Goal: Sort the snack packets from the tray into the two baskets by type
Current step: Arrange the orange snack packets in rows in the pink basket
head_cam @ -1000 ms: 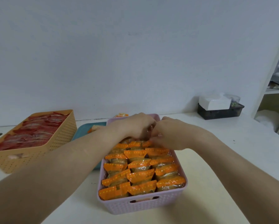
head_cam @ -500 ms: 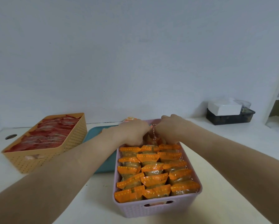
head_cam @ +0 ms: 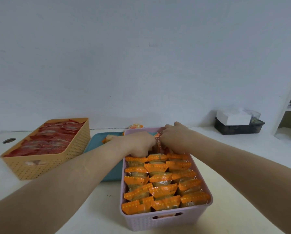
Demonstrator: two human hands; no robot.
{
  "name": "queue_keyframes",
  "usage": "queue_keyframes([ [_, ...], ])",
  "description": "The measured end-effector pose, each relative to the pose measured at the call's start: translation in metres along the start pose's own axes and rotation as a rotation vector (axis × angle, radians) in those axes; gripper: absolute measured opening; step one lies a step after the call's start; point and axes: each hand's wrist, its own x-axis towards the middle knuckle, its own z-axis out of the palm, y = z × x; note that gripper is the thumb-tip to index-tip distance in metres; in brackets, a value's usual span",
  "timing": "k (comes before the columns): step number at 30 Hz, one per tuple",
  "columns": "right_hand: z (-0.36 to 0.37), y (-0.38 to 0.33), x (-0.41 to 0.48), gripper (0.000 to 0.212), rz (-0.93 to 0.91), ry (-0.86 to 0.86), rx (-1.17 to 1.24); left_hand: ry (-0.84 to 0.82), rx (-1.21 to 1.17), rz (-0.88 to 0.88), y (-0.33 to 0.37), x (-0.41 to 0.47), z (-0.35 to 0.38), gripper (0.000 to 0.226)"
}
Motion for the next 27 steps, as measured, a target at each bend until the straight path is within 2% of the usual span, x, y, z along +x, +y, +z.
queue_keyframes([
  [4, 0.006, 0.003, -0.001, 0.024, -0.041, 0.075, -0.033, 0.099, -0.009, 0.038, 0.001, -0.007, -0.006, 0.008],
  [12, 0.006, 0.015, 0.004, 0.014, -0.054, 0.112, -0.090, 0.281, -0.096, 0.012, -0.011, -0.013, -0.003, 0.017],
  [15, 0.003, 0.017, 0.004, 0.018, -0.039, 0.098, -0.086, 0.329, -0.147, -0.033, -0.013, -0.013, -0.001, 0.018],
  [19, 0.003, 0.015, 0.004, 0.024, 0.016, -0.054, 0.061, 0.398, -0.191, -0.064, -0.015, -0.019, -0.003, 0.045],
  [23, 0.006, 0.006, 0.006, 0.027, -0.002, 0.010, -0.006, 0.390, -0.204, -0.063, -0.015, -0.027, -0.010, 0.044],
  [27, 0.007, 0.004, 0.005, 0.021, -0.009, 0.012, -0.006, 0.260, -0.077, -0.069, -0.016, -0.036, -0.020, 0.041],
])
